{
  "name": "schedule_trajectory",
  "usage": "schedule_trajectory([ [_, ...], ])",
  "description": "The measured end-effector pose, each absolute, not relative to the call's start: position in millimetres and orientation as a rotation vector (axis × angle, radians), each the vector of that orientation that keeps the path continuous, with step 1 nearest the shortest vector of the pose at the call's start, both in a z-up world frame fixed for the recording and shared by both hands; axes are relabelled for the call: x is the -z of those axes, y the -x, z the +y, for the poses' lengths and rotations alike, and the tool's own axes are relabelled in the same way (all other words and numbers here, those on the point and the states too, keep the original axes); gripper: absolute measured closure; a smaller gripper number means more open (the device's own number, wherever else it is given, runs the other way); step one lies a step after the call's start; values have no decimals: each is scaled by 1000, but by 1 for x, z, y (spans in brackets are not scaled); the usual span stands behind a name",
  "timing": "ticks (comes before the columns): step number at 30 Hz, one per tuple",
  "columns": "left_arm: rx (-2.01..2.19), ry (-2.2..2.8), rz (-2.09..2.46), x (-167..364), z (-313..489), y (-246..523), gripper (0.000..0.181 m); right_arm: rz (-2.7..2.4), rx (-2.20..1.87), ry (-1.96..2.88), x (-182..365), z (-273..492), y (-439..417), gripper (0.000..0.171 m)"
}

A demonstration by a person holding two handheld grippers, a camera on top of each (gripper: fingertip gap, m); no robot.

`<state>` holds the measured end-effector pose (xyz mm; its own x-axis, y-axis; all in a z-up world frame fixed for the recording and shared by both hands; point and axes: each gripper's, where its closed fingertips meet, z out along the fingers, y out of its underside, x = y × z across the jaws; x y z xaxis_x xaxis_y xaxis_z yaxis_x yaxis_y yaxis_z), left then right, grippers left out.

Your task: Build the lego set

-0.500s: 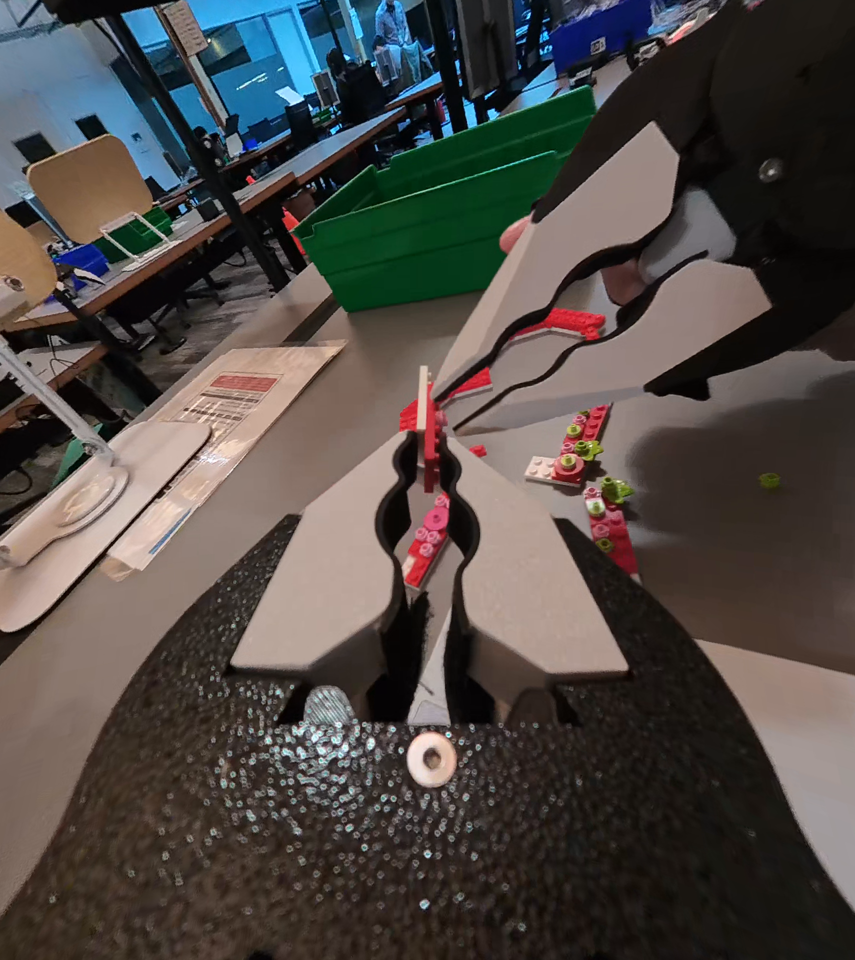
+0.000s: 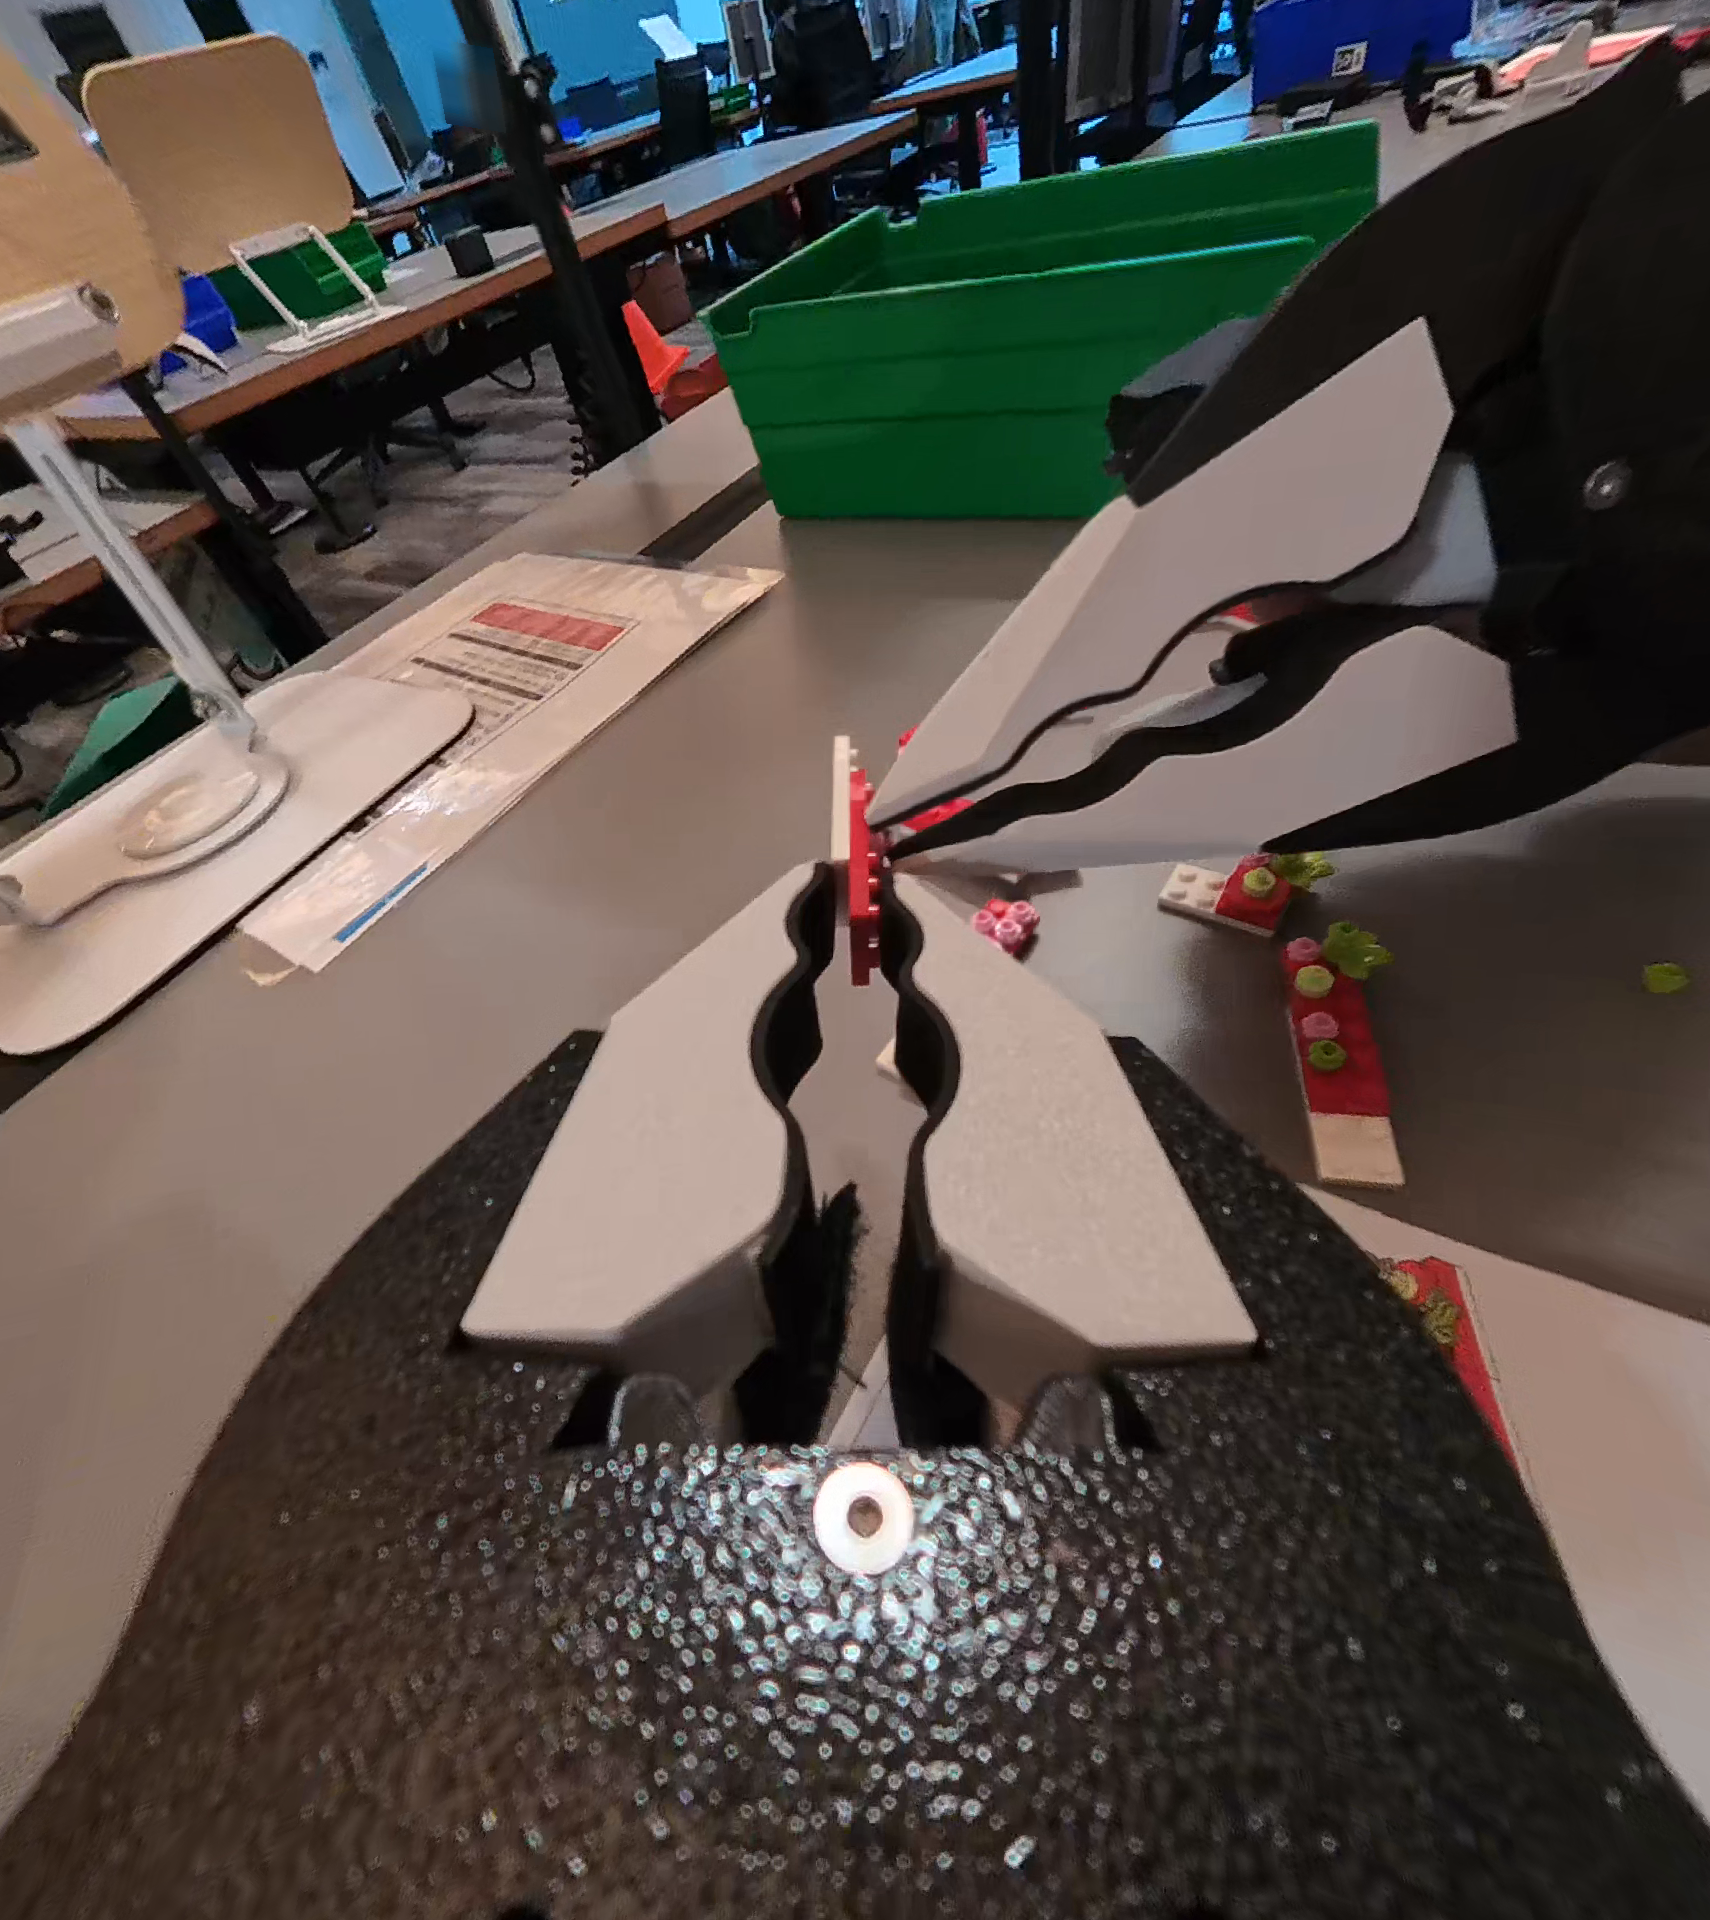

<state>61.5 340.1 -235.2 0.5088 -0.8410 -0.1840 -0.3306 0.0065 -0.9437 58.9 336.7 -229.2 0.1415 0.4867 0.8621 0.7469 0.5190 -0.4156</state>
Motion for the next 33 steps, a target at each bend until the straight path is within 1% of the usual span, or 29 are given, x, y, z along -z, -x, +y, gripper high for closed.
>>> schedule_trajectory([
  [5,539,1609,993,238,347,-55,176,-1493,256,1107,232,344,-52,169],
  [17,809,1708,783,237,352,-49,176,-1460,519,924,232,344,-45,171],
  [23,774,1699,787,236,354,-46,176,-1400,299,1064,235,341,-38,171],
  [25,755,1701,792,237,355,-46,176,-1339,217,1128,230,343,-40,162],
  [30,761,1707,797,239,354,-46,176,-1236,16,1280,226,349,-43,164],
  [33,751,1700,804,238,353,-47,176,-1220,-35,1328,228,350,-44,167],
])
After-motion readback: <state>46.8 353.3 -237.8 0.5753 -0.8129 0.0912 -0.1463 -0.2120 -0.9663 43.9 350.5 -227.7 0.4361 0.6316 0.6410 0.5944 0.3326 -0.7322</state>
